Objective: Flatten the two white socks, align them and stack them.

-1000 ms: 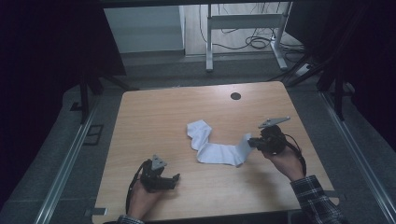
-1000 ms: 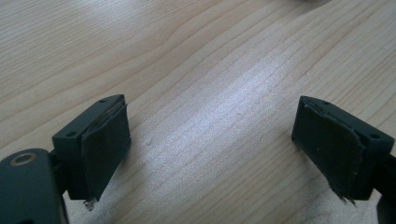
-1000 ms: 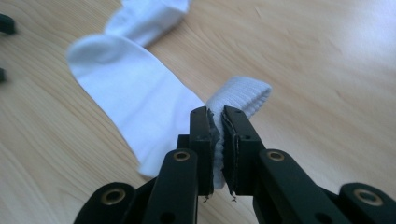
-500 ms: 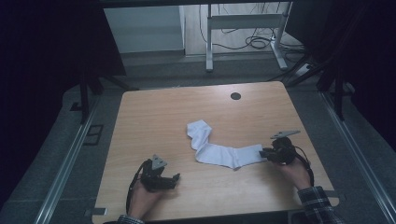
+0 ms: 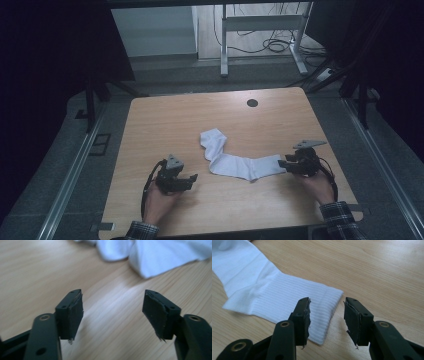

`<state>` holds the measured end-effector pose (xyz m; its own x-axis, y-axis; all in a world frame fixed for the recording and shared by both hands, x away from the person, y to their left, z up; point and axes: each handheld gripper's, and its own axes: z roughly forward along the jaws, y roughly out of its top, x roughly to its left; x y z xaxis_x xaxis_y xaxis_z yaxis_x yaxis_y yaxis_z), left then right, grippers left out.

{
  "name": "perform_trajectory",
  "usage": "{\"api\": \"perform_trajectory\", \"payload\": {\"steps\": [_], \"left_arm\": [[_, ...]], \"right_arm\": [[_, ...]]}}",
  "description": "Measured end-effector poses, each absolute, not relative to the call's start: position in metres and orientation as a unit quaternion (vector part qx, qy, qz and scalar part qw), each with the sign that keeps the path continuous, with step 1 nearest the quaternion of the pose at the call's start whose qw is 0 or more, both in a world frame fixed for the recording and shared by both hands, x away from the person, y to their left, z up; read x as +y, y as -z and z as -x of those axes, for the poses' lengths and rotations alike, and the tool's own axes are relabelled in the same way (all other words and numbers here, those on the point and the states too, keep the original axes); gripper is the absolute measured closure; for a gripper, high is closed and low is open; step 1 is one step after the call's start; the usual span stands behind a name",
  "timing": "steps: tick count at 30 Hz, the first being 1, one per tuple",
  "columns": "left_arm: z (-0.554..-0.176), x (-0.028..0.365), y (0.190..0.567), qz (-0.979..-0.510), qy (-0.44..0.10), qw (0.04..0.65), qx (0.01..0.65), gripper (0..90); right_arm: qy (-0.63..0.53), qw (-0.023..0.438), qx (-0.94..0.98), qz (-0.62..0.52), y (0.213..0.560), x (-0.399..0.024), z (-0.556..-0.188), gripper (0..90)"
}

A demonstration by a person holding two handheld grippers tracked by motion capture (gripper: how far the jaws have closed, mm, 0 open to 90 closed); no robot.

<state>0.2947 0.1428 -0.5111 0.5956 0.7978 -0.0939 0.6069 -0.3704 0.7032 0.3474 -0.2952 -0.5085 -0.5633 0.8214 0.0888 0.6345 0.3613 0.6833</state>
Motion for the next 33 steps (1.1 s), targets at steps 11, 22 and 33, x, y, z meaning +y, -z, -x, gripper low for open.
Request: {"api": "perform_trajectory", "payload": {"steps": [11, 22, 33], "left_arm": [[-0.32, 0.109, 0.513, -0.827, -0.131, 0.37, 0.403, 44.6], [-0.335, 0.094, 0.514, -0.814, -0.139, 0.39, 0.408, 55.3], [-0.342, 0.077, 0.522, -0.824, -0.159, 0.356, 0.411, 80.1]], "right_arm": [[-0.348, 0.141, 0.813, -0.446, 0.51, -0.296, -0.347, 60.2], [-0.326, 0.159, 0.819, -0.444, 0.519, -0.289, -0.355, 60.3], [-0.329, 0.136, 0.817, -0.454, 0.525, -0.289, -0.356, 74.4]]}}
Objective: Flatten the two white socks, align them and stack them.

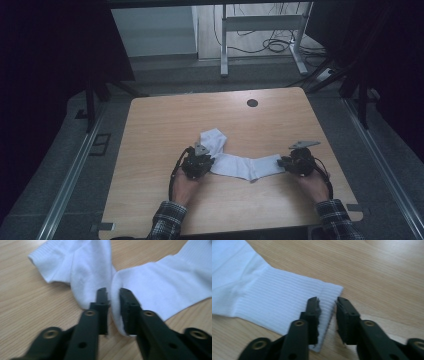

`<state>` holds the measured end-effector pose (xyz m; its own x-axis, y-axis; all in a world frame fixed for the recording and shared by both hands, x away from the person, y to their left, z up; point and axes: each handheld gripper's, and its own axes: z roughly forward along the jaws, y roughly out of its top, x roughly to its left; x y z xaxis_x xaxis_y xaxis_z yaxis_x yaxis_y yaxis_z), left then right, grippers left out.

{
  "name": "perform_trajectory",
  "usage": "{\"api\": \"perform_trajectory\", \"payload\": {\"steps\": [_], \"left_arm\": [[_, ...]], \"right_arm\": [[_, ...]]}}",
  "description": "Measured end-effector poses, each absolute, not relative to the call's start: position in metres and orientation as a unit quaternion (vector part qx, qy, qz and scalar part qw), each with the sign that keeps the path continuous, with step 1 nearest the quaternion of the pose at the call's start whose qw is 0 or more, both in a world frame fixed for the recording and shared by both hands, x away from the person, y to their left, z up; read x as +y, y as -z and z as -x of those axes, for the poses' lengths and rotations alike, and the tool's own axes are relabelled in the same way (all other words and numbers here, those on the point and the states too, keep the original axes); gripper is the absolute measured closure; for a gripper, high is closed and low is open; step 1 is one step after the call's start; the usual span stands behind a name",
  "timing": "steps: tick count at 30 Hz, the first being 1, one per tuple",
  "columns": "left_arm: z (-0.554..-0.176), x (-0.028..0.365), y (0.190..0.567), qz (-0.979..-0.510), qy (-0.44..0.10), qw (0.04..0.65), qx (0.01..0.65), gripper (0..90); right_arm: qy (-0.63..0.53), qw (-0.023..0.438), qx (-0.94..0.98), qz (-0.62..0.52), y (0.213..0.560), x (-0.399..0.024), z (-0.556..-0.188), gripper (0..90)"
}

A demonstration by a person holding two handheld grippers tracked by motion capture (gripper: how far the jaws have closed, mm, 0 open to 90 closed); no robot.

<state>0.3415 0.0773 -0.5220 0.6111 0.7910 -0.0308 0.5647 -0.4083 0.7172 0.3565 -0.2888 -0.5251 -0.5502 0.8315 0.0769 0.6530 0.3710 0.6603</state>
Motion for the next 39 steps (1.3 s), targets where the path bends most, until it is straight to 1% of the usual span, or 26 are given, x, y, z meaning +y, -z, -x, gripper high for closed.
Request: {"api": "perform_trajectory", "payload": {"steps": [1, 2, 4, 7, 15, 20, 24, 29, 33, 35, 37, 38, 39], "left_arm": [[-0.342, 0.077, 0.523, -0.824, -0.162, 0.353, 0.413, 83.4], [-0.342, 0.077, 0.523, -0.824, -0.162, 0.353, 0.413, 85.9], [-0.34, 0.08, 0.524, -0.824, -0.165, 0.35, 0.414, 87.0], [-0.338, 0.083, 0.522, -0.828, -0.171, 0.342, 0.41, 87.2], [-0.321, 0.095, 0.505, -0.829, -0.172, 0.349, 0.401, 87.2], [-0.298, 0.11, 0.496, -0.833, -0.172, 0.347, 0.395, 87.1], [-0.283, 0.123, 0.496, -0.831, -0.172, 0.348, 0.399, 87.1], [-0.267, 0.135, 0.504, -0.831, -0.159, 0.346, 0.406, 87.0], [-0.262, 0.137, 0.514, -0.836, -0.149, 0.333, 0.409, 86.8], [-0.262, 0.132, 0.524, -0.85, -0.156, 0.302, 0.403, 86.6], [-0.263, 0.131, 0.526, -0.853, -0.156, 0.296, 0.401, 86.2], [-0.265, 0.129, 0.527, -0.851, -0.154, 0.299, 0.404, 83.7], [-0.265, 0.129, 0.527, -0.851, -0.154, 0.299, 0.404, 80.2]], "right_arm": [[-0.331, 0.13, 0.816, -0.456, 0.525, -0.289, -0.356, 76.7], [-0.331, 0.13, 0.816, -0.456, 0.525, -0.289, -0.356, 76.7], [-0.329, 0.122, 0.814, -0.464, 0.524, -0.289, -0.356, 84.4], [-0.329, 0.119, 0.814, -0.464, 0.522, -0.289, -0.356, 85.8], [-0.354, 0.115, 0.812, -0.45, 0.505, -0.286, -0.347, 86.0], [-0.367, 0.109, 0.82, -0.426, 0.496, -0.277, -0.336, 85.8], [-0.368, 0.096, 0.829, -0.41, 0.494, -0.267, -0.328, 85.4], [-0.358, 0.089, 0.846, -0.384, 0.497, -0.254, -0.319, 85.4], [-0.344, 0.086, 0.854, -0.38, 0.504, -0.248, -0.318, 85.1], [-0.326, 0.082, 0.862, -0.378, 0.514, -0.246, -0.318, 84.0], [-0.321, 0.081, 0.864, -0.378, 0.517, -0.245, -0.318, 83.5], [-0.32, 0.084, 0.864, -0.38, 0.519, -0.245, -0.317, 81.6], [-0.32, 0.084, 0.864, -0.38, 0.519, -0.245, -0.317, 81.6]]}}
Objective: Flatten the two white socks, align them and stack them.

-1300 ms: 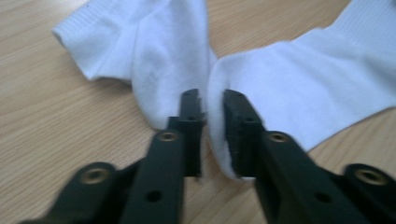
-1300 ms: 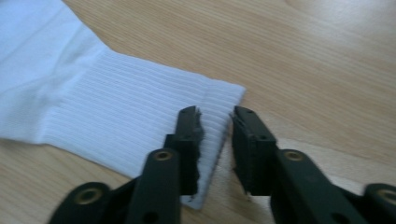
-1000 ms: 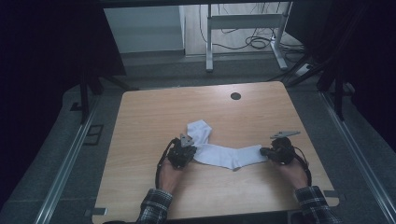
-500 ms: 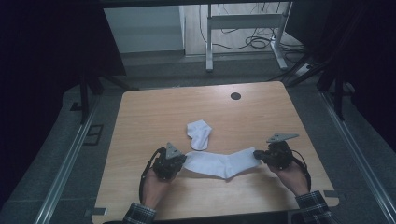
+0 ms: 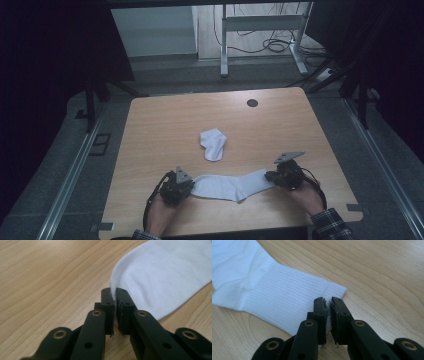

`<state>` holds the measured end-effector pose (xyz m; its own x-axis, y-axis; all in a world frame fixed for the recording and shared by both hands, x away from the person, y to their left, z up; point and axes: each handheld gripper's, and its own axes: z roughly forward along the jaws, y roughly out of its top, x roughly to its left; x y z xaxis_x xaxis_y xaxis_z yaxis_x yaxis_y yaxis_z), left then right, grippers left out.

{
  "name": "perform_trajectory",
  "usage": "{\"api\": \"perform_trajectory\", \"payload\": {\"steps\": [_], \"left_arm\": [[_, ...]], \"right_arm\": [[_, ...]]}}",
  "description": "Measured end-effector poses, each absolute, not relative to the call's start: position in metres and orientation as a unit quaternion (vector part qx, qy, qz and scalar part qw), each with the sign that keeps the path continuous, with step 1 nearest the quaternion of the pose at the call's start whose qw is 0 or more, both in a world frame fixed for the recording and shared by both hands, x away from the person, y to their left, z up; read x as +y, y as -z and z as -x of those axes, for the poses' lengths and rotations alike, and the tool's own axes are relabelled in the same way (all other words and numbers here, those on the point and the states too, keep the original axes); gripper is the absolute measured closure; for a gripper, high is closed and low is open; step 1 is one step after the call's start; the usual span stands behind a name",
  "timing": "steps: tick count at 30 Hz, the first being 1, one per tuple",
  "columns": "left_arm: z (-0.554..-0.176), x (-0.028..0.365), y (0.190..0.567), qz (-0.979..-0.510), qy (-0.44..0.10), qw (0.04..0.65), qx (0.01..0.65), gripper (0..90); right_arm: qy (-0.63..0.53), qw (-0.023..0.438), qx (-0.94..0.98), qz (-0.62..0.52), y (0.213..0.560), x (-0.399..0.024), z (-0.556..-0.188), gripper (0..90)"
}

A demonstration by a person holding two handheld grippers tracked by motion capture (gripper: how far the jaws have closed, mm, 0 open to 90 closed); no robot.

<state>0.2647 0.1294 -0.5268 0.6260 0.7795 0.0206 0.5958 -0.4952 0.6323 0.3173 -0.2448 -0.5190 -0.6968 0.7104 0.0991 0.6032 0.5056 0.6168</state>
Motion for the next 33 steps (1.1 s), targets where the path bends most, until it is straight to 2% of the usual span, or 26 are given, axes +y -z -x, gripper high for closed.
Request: {"api": "perform_trajectory", "payload": {"steps": [2, 3, 4, 7, 15, 24, 33], "left_arm": [[-0.266, 0.129, 0.525, -0.847, -0.149, 0.307, 0.408, 67.8], [-0.267, 0.129, 0.522, -0.841, -0.16, 0.314, 0.41, 63.6], [-0.267, 0.129, 0.522, -0.841, -0.16, 0.314, 0.41, 59.7], [-0.271, 0.134, 0.512, -0.829, -0.172, 0.331, 0.418, 56.3], [-0.295, 0.135, 0.499, -0.819, -0.176, 0.351, 0.418, 54.1], [-0.326, 0.12, 0.497, -0.819, -0.168, 0.355, 0.419, 57.0], [-0.355, 0.104, 0.511, -0.823, -0.156, 0.345, 0.424, 62.3]], "right_arm": [[-0.322, 0.087, 0.863, -0.379, 0.517, -0.245, -0.317, 79.7], [-0.327, 0.093, 0.86, -0.38, 0.515, -0.247, -0.317, 75.6], [-0.327, 0.093, 0.86, -0.38, 0.515, -0.247, -0.317, 75.6], [-0.337, 0.1, 0.853, -0.386, 0.511, -0.253, -0.318, 70.1], [-0.34, 0.122, 0.842, -0.401, 0.508, -0.269, -0.324, 62.3], [-0.328, 0.152, 0.839, -0.406, 0.517, -0.289, -0.331, 48.8], [-0.327, 0.15, 0.833, -0.421, 0.528, -0.303, -0.336, 44.8]]}}
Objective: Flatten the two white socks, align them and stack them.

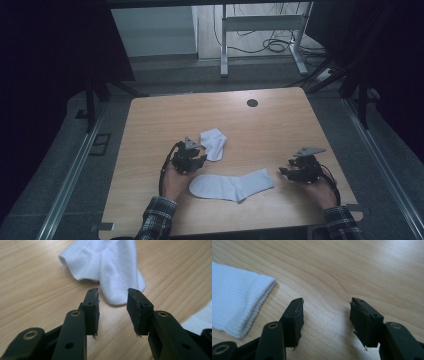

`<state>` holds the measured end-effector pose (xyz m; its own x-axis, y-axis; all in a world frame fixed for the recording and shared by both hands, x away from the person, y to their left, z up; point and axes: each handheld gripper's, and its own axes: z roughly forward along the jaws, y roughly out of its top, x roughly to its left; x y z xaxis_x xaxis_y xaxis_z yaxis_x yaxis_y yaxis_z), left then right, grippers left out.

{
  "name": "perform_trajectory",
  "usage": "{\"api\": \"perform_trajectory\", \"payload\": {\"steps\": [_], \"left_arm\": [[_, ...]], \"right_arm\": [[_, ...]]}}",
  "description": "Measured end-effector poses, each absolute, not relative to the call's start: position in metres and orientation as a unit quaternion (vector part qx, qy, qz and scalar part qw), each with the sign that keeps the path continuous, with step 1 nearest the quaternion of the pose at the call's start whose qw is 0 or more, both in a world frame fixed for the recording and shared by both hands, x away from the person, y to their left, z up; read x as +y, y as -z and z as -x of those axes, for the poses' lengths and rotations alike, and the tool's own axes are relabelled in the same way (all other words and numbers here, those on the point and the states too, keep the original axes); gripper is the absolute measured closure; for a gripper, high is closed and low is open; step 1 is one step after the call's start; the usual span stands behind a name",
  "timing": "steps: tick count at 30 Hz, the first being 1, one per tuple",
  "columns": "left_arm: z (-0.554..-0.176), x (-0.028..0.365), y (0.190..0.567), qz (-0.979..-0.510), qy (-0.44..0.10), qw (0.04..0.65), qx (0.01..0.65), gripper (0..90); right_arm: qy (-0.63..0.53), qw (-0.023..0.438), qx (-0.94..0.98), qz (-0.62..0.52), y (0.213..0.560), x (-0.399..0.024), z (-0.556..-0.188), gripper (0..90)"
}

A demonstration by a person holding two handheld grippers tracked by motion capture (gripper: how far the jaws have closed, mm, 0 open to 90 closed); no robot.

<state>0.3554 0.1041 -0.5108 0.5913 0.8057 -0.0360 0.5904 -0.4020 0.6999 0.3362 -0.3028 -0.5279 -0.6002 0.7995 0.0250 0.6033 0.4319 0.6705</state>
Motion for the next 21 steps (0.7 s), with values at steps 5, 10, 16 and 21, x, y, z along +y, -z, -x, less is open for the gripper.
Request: {"api": "perform_trajectory", "payload": {"steps": [5, 10, 16, 21], "left_arm": [[-0.364, 0.1, 0.517, -0.824, -0.149, 0.341, 0.427, 63.1], [-0.374, 0.095, 0.525, -0.827, -0.143, 0.333, 0.431, 63.3], [-0.38, 0.091, 0.532, -0.83, -0.142, 0.317, 0.436, 64.5], [-0.38, 0.091, 0.532, -0.827, -0.123, 0.327, 0.44, 81.1]], "right_arm": [[-0.33, 0.15, 0.832, -0.42, 0.53, -0.305, -0.336, 41.9], [-0.342, 0.153, 0.831, -0.412, 0.533, -0.303, -0.335, 34.4], [-0.345, 0.157, 0.83, -0.408, 0.535, -0.302, -0.334, 31.3], [-0.345, 0.16, 0.831, -0.406, 0.535, -0.301, -0.333, 30.6]]}}
